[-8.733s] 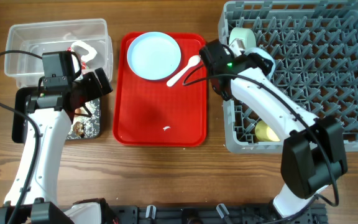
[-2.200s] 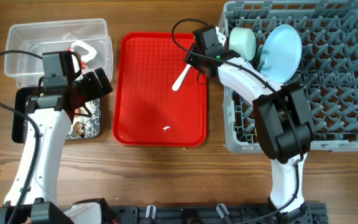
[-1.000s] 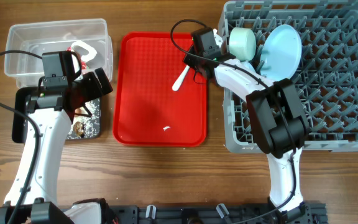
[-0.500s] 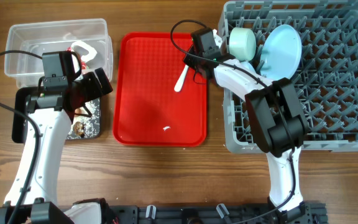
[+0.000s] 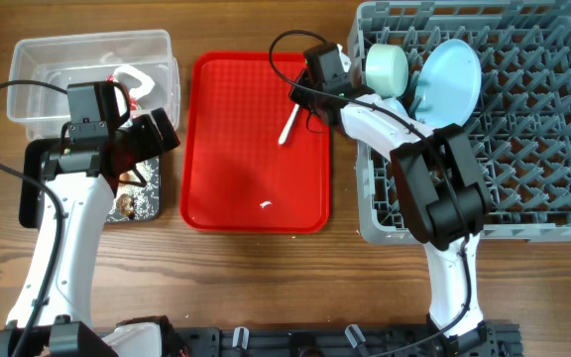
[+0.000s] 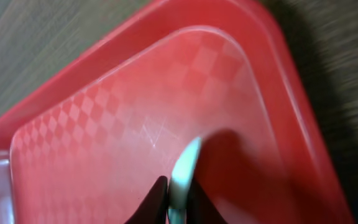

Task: Sort waste into correct bins and load items into the dishwasher rack
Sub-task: 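Reach the right gripper to the white spoon and grasp it, then carry the white spoon with the right gripper and drop it in the rack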

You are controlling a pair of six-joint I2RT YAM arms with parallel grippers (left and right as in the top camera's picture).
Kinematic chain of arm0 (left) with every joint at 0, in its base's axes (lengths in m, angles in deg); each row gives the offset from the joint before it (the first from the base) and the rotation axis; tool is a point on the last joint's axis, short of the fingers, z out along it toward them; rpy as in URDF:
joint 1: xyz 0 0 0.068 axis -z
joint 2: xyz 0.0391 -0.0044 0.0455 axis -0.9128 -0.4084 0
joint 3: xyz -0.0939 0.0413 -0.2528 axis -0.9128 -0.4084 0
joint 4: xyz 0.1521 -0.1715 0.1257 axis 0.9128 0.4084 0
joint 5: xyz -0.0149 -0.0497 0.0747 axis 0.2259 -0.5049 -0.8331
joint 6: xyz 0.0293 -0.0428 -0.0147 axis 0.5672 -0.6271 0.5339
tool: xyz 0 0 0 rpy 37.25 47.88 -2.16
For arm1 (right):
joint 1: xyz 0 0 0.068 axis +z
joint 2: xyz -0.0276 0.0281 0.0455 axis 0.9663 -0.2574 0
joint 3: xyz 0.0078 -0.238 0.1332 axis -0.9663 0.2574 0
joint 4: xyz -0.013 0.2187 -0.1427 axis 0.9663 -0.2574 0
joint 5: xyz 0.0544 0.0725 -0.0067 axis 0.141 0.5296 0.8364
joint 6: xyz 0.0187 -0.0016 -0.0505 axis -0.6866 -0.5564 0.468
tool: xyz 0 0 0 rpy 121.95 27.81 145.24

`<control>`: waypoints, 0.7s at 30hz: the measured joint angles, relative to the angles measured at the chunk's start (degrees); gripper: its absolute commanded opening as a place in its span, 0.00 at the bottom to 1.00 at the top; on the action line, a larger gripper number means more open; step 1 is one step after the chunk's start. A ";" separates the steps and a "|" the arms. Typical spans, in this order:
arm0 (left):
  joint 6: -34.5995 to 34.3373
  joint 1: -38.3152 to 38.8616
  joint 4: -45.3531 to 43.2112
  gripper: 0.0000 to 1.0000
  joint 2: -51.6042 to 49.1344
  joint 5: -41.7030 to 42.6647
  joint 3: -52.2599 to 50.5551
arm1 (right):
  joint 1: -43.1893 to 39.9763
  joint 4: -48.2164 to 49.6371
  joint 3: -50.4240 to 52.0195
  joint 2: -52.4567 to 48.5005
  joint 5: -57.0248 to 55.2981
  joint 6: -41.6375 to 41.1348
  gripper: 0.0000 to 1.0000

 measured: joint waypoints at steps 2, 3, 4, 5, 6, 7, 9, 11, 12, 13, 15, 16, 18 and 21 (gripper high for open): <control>0.00 0.00 0.00 1.00 0.00 -0.02 0.00 | 0.04 0.00 -0.07 -0.15 0.57 0.76 0.04; 0.00 0.00 0.00 1.00 0.00 -0.02 0.00 | 0.04 0.00 -0.07 -0.15 0.92 1.05 0.04; 0.00 0.00 0.00 1.00 0.00 0.00 0.00 | -0.02 -0.02 -0.07 -0.15 1.25 1.16 0.04; 0.00 0.00 0.00 1.00 0.00 -0.02 0.00 | -0.11 -0.04 -0.07 -0.15 1.64 1.33 0.04; 0.00 0.00 0.00 1.00 0.00 0.00 0.00 | -0.15 -0.15 -0.07 -0.15 2.14 1.70 0.04; 0.00 0.00 0.00 1.00 0.00 0.00 0.00 | -0.20 -0.28 -0.07 -0.15 2.73 2.05 0.04; 0.00 0.00 0.00 1.00 0.00 0.00 0.00 | -0.26 -1.53 -0.57 -0.15 3.85 3.15 0.04; 0.00 0.00 0.00 1.00 0.00 0.00 0.00 | -0.26 -4.13 -1.36 0.09 4.76 4.94 0.04; 0.00 0.00 0.00 1.00 0.00 0.00 0.00 | -0.26 -6.08 -1.60 0.48 5.27 6.16 0.04; -0.02 0.00 0.00 1.00 0.00 -0.02 0.00 | -0.26 -7.48 -1.64 0.94 5.57 7.21 0.04; 0.00 0.00 -0.02 1.00 0.00 -0.02 0.00 | -0.22 -12.26 -1.70 2.43 6.16 9.90 0.04; 0.00 0.00 0.00 1.00 0.00 0.00 0.00 | -0.22 -13.73 -1.70 3.32 6.21 10.84 0.04; 0.00 0.00 -0.02 1.00 0.00 0.00 0.00 | -0.24 -17.40 -1.70 6.32 6.38 12.48 0.04; 0.00 0.00 0.00 1.00 0.00 -0.02 0.00 | -0.96 -22.36 -1.70 14.23 6.80 13.53 0.05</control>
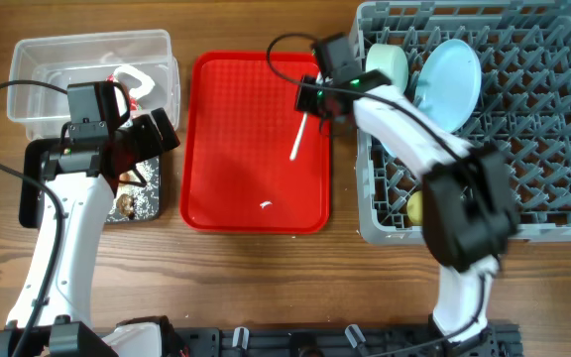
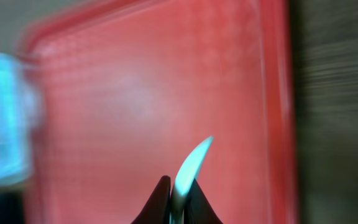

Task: Sort waste into correct bins and load items into the dishwasher rack
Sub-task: 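Carry the white spoon with the right gripper and drop it in the rack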

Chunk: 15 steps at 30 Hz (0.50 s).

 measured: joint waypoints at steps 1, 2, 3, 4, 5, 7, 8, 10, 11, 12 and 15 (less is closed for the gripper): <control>0.00 0.00 0.02 1.00 0.00 0.00 0.00 | -0.68 -1.90 -0.04 3.54 0.26 0.00 0.04; 0.00 0.00 0.00 1.00 0.00 0.00 0.00 | -1.46 -3.32 -0.11 6.45 0.42 -0.02 0.04; 0.00 0.00 0.00 1.00 0.00 0.00 0.00 | -2.86 -5.16 -0.44 10.25 0.48 -0.20 0.05; 0.00 0.00 0.00 1.00 0.00 0.00 0.00 | -4.26 -6.71 -0.83 13.27 0.42 -0.48 0.04; 0.00 0.00 0.00 1.00 0.00 0.00 0.00 | -5.88 -8.15 -1.20 15.98 0.15 -0.94 0.04; 0.00 0.00 0.00 1.00 0.00 0.00 0.00 | -10.23 -13.62 -2.19 21.79 -1.92 -3.19 0.04; 0.00 0.00 0.00 1.00 0.00 0.00 0.00 | -12.00 -16.00 -2.32 23.61 -3.28 -4.35 0.04; 0.00 0.00 0.00 1.00 0.00 0.02 0.00 | -16.31 -21.86 -2.51 26.64 -6.69 -7.37 0.04; -0.02 0.00 0.02 1.00 0.00 0.02 0.00 | -19.50 -26.84 -2.54 27.52 -9.57 -10.45 0.04; 0.00 0.00 0.02 1.00 0.00 0.00 0.00 | -21.81 -29.42 -2.38 27.43 -12.04 -11.23 0.04; -0.02 0.00 0.00 1.00 0.00 0.00 0.00 | -25.07 -30.64 0.04 27.15 -15.17 -13.31 0.04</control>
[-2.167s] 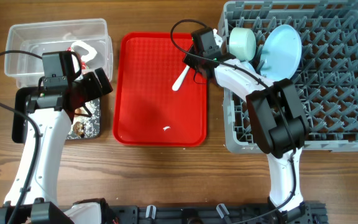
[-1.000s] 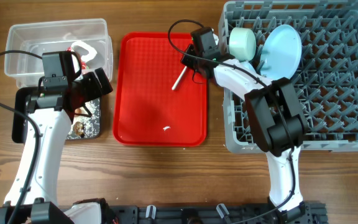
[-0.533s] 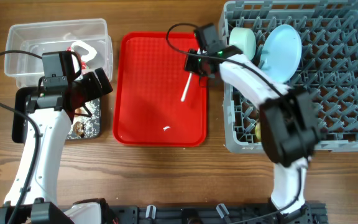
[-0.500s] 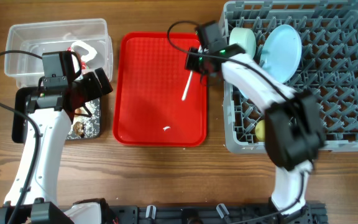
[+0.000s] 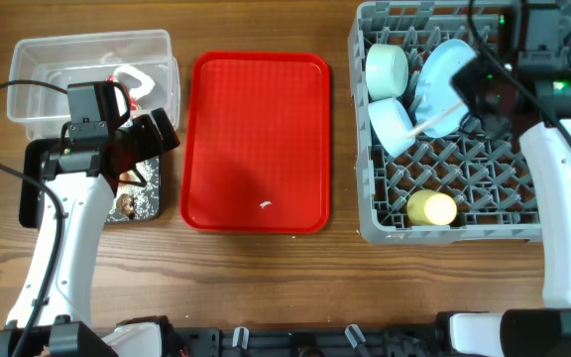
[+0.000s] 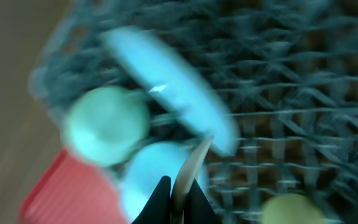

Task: Sort waste into correct bins and load items into the dishwasher rack
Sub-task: 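Carry the white spoon with the right gripper and drop it in the rack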

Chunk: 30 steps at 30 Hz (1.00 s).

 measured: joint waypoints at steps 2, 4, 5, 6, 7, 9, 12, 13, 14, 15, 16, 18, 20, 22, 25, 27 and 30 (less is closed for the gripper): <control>0.02 0.00 0.00 1.00 0.00 0.00 0.00 | -2.08 0.90 3.15 -0.04 -1.31 -1.38 0.04; 0.02 0.00 0.02 1.00 0.00 0.00 0.00 | -3.82 2.80 6.91 -0.13 -2.29 -2.73 0.04; 0.02 0.00 0.00 1.00 0.00 0.00 0.00 | -4.35 3.56 8.48 -0.17 -2.60 -3.19 0.04; 0.02 0.00 0.00 1.00 0.00 0.00 0.00 | -4.70 4.59 10.40 -0.24 -2.82 -3.74 0.04; 0.02 0.00 0.00 1.00 0.00 0.00 0.00 | -4.72 5.55 11.80 -0.26 -2.95 -4.02 0.04; 0.02 0.00 0.00 1.00 0.00 0.00 0.00 | -4.66 7.08 14.64 -0.28 -2.93 -4.92 0.04; 0.02 0.00 0.00 1.00 0.00 0.00 0.00 | -4.66 8.31 18.08 -0.28 -3.08 -6.67 0.04; 0.02 0.00 0.00 1.00 0.00 0.00 0.00 | -4.66 8.52 18.73 -0.28 -3.19 -7.23 0.04; 0.02 0.00 0.00 1.00 0.00 0.00 0.00 | -4.66 9.05 19.45 -0.28 -3.37 -7.91 0.04; 0.00 0.00 0.02 1.00 0.00 0.00 0.00 | -4.66 9.60 20.04 -0.28 -3.50 -8.57 0.05; 0.02 0.00 -0.02 1.00 0.00 0.00 0.00 | -4.66 10.25 20.55 -0.28 -3.61 -9.01 0.06; 0.02 0.00 0.00 1.00 0.00 0.00 0.00 | -4.66 11.58 21.22 -0.28 -3.76 -9.62 0.23; 0.02 0.00 0.00 1.00 0.00 0.00 0.00 | -4.66 12.83 21.59 -0.28 -3.78 -10.12 0.50; 0.02 0.00 0.00 1.00 0.00 0.00 0.00 | -4.66 13.73 21.68 -0.28 -3.85 -10.73 0.62; 0.02 0.00 0.00 1.00 0.00 0.00 0.00 | -4.66 14.23 21.70 -0.28 -3.96 -10.82 0.62; 0.02 0.00 0.00 1.00 0.00 0.00 0.00 | -4.66 14.21 21.70 -0.28 -3.96 -10.82 0.62; 0.02 0.00 0.00 1.00 0.00 0.00 0.00 | -4.66 13.99 21.70 -0.28 -3.67 -9.97 0.62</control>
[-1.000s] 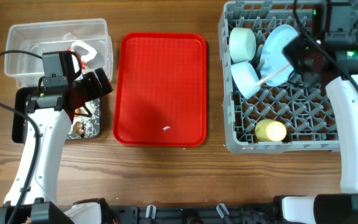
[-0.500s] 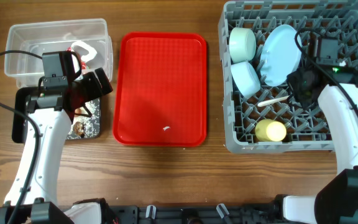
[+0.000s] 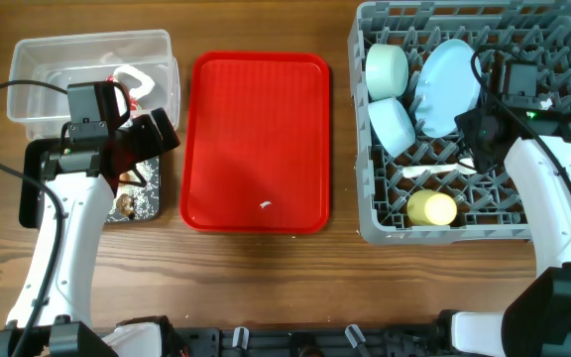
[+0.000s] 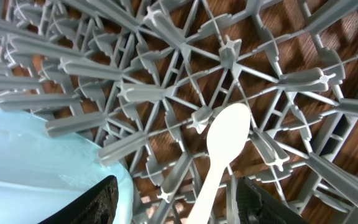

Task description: Sort waste into correct bins and load items into the dishwasher rack

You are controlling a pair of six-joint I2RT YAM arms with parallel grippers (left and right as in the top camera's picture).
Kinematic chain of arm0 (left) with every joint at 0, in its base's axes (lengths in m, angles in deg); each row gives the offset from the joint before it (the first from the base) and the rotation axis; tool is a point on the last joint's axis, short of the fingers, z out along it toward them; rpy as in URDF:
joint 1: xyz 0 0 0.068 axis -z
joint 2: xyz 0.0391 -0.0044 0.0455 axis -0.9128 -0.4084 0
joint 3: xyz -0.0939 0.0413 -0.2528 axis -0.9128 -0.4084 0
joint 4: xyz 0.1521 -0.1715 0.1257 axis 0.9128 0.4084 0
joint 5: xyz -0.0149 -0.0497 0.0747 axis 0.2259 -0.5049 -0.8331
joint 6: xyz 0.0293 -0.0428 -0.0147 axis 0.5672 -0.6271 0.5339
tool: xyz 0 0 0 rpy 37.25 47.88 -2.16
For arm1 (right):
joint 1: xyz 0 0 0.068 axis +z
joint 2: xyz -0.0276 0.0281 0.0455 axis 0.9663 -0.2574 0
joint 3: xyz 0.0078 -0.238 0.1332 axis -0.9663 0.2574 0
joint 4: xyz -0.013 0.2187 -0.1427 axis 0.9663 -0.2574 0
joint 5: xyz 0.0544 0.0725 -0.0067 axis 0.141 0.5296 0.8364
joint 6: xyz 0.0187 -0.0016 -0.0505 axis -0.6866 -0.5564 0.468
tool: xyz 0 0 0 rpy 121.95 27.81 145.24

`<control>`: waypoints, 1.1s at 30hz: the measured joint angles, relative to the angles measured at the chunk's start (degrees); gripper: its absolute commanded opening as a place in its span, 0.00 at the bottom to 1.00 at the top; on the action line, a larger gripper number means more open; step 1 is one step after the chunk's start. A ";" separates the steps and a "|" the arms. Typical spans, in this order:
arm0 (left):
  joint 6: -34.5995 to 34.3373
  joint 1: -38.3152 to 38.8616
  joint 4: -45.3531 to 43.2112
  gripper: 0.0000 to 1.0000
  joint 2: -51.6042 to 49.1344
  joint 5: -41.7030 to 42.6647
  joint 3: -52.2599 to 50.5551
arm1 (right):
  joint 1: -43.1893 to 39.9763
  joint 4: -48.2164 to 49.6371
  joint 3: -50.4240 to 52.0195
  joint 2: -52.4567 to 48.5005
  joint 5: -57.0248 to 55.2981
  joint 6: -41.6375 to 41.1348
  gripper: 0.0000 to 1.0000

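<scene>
A white plastic spoon [image 4: 225, 140] lies flat on the grid of the grey dishwasher rack [image 3: 553, 213], seen from overhead as a white spoon [image 3: 434, 172] between the bowl and the yellow cup. My right gripper [image 4: 182, 208] hangs just above it, open. Its black fingers [image 4: 98, 202] stand wide on either side of the handle and do not touch it. Overhead, the right gripper [image 3: 476, 139] is by the light blue plate [image 3: 449, 84]. My left gripper [image 3: 155, 134] hovers between the clear bin [image 3: 92, 45] and the black tray [image 3: 38, 198]; its jaws are not readable.
The rack also holds a pale green cup [image 3: 387, 67], a light blue bowl [image 3: 393, 124] and a yellow cup [image 3: 431, 208]. The red tray [image 3: 261, 99] in the middle carries one small white scrap [image 3: 266, 205]. Food scraps lie on the black tray.
My right gripper was shut on the spoon above the rack by the plate. It is now open and lower, and the spoon lies on the rack grid. The left arm is unchanged.
My right gripper was shut on the white spoon over the red tray's far right corner, and still over the tray a moment later. Then it held the spoon above the rack. Now the spoon rests in the rack and the gripper is open.
</scene>
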 measured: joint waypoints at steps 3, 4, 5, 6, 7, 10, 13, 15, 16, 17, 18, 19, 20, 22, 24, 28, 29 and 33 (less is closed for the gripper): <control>-0.02 0.00 0.00 1.00 0.00 0.00 0.00 | 0.00 -1.42 0.00 0.26 1.55 2.82 0.63; 0.00 0.00 0.00 1.00 0.00 0.00 0.00 | 0.00 -2.43 0.00 0.85 2.12 3.96 0.63; 0.00 0.00 0.00 1.00 0.00 0.00 0.00 | 0.00 -3.26 0.04 1.70 2.91 5.29 0.63; 0.00 0.00 0.00 1.00 0.00 0.00 0.00 | 0.00 -4.07 0.07 3.43 3.82 7.28 0.63; 0.00 0.00 0.00 1.00 0.00 0.00 0.00 | 0.00 -4.72 0.07 5.31 4.76 9.20 0.63; 0.00 0.00 0.02 1.00 0.00 0.00 0.00 | 0.35 -6.82 0.07 13.84 7.76 16.06 0.72; 0.00 0.00 0.00 1.00 0.00 0.00 0.00 | 1.40 -9.38 -0.02 24.13 12.76 25.73 1.00; 0.00 0.00 0.00 1.00 0.00 0.00 0.00 | 1.84 -11.10 -0.07 29.86 16.52 31.01 1.00; 0.00 0.00 0.00 1.00 0.00 0.00 0.00 | 1.90 -11.65 -0.07 32.74 18.75 32.92 1.00; 0.00 0.00 0.00 1.00 0.00 0.00 0.00 | 1.90 -11.87 -0.09 35.26 20.55 34.03 1.00; 0.00 0.00 0.00 1.00 0.00 0.00 0.00 | 1.90 -11.91 -0.09 36.87 21.59 34.42 1.00; 0.00 0.00 0.00 1.00 0.00 0.00 0.00 | 1.90 -11.91 -0.09 38.40 22.49 34.58 1.00; 0.00 0.00 0.00 1.00 0.00 0.00 0.00 | 1.90 -11.91 -0.09 40.11 23.39 34.60 1.00; 0.00 0.00 0.00 1.00 0.00 0.00 0.00 | 1.90 -12.46 -0.11 42.64 24.50 34.58 1.00; 0.00 0.00 0.00 1.00 0.00 0.00 0.00 | 1.90 -14.51 -0.11 44.57 25.05 34.60 1.00; 0.00 0.00 0.00 1.00 0.00 0.00 0.00 | 1.90 -17.33 -0.11 46.21 23.91 34.60 1.00; 0.00 0.00 0.00 1.00 0.00 0.00 0.00 | 2.05 -17.42 -0.09 46.27 22.99 34.60 1.00; 0.00 0.00 0.00 1.00 0.00 0.00 0.00 | 3.10 -12.74 1.81 47.19 18.49 34.67 1.00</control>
